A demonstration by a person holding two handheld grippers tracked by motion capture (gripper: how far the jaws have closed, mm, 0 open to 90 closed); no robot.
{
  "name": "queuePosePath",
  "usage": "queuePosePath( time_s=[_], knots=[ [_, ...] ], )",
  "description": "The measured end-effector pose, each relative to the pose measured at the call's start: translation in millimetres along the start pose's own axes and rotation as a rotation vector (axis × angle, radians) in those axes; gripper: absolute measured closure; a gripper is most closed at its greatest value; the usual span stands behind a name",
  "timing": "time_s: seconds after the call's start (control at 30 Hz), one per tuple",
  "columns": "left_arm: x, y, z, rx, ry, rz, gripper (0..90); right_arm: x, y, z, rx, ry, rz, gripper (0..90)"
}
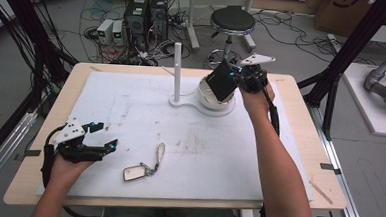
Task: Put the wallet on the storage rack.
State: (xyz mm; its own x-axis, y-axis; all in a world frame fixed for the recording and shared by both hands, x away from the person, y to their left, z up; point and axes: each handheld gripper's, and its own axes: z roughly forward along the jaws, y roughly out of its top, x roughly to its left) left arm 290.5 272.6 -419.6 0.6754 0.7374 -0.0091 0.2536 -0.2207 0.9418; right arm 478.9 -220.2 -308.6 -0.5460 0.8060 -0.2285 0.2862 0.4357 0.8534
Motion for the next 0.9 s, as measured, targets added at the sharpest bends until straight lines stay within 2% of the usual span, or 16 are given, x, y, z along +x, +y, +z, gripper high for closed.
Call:
queuePosePath(
  time_s=[0.13, 0.37, 0.5, 0.57, 0.73, 0.9],
  knots=[
    [0.3, 0.0, -0.3, -0.001, -0.001, 0.001, 18.2, 1.8, -1.1, 1.3, -0.001, -0.014, -0.014, 85.1],
    [-0.5, -0.1, 0.0, 0.003, -0.002, -0.004, 18.2, 10.6, -8.7, 9.9, 0.038, -0.025, -0.053, 84.1],
    [-0.3, 0.1, 0.4, 0.003, -0.008, 0.0, 18.2, 17.7, -10.5, 16.8, 0.068, -0.006, -0.053, 82.1],
    [-0.2, -0.1, 0.6, 0.006, -0.006, 0.001, 18.2, 20.7, -10.8, 19.3, 0.075, 0.006, -0.049, 78.8],
    [-0.3, -0.3, 1.7, 0.007, -0.012, -0.002, 18.2, 18.5, -8.5, 15.8, 0.039, 0.001, 0.019, 58.9],
    [-1.2, 0.4, 3.7, 0.008, -0.017, 0.0, 18.2, 13.3, -9.2, 5.0, 0.04, 0.019, 0.042, 51.1]
  ],
)
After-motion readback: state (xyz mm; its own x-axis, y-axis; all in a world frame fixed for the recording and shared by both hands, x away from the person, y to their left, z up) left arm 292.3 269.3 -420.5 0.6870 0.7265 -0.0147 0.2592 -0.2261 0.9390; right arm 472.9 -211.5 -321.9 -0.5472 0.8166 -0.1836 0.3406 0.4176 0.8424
